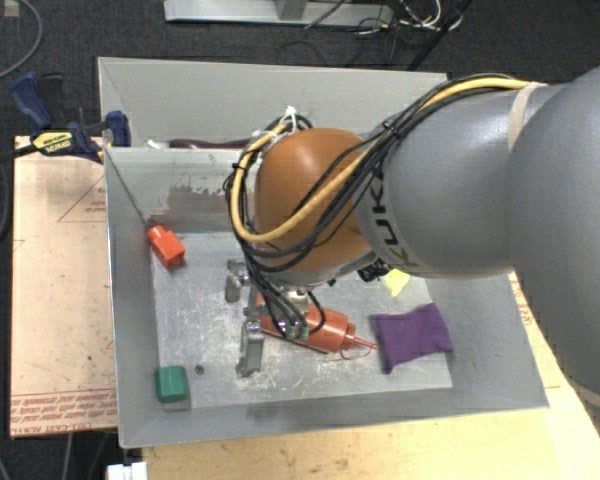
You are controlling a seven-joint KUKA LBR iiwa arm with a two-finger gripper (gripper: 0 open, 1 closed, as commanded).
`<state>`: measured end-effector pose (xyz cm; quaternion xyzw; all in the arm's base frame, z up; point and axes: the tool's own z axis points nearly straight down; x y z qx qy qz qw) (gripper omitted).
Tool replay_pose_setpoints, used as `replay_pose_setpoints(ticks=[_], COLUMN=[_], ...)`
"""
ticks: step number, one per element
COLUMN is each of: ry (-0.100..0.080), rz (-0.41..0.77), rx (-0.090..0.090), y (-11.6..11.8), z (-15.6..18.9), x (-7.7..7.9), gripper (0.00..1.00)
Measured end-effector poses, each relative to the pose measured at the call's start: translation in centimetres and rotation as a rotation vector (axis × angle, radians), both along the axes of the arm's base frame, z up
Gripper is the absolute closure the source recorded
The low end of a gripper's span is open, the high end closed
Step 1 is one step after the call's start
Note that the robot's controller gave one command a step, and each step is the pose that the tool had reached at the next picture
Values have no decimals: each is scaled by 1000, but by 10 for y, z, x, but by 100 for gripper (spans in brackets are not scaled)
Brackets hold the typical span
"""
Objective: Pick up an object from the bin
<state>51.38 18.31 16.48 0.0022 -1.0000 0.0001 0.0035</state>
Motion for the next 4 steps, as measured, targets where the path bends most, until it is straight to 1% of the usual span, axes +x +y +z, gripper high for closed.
replay_pose_setpoints(ticks=[1, 2, 3, 4], ry=[-7, -7, -8, -18], rz=[-4, -12, 93, 252], rx=[2, 4, 2, 7], y=[-1, -27, -57, -68], z=[5, -19, -46, -64], x=[2, 20, 25, 30], gripper=[0, 0, 0, 0])
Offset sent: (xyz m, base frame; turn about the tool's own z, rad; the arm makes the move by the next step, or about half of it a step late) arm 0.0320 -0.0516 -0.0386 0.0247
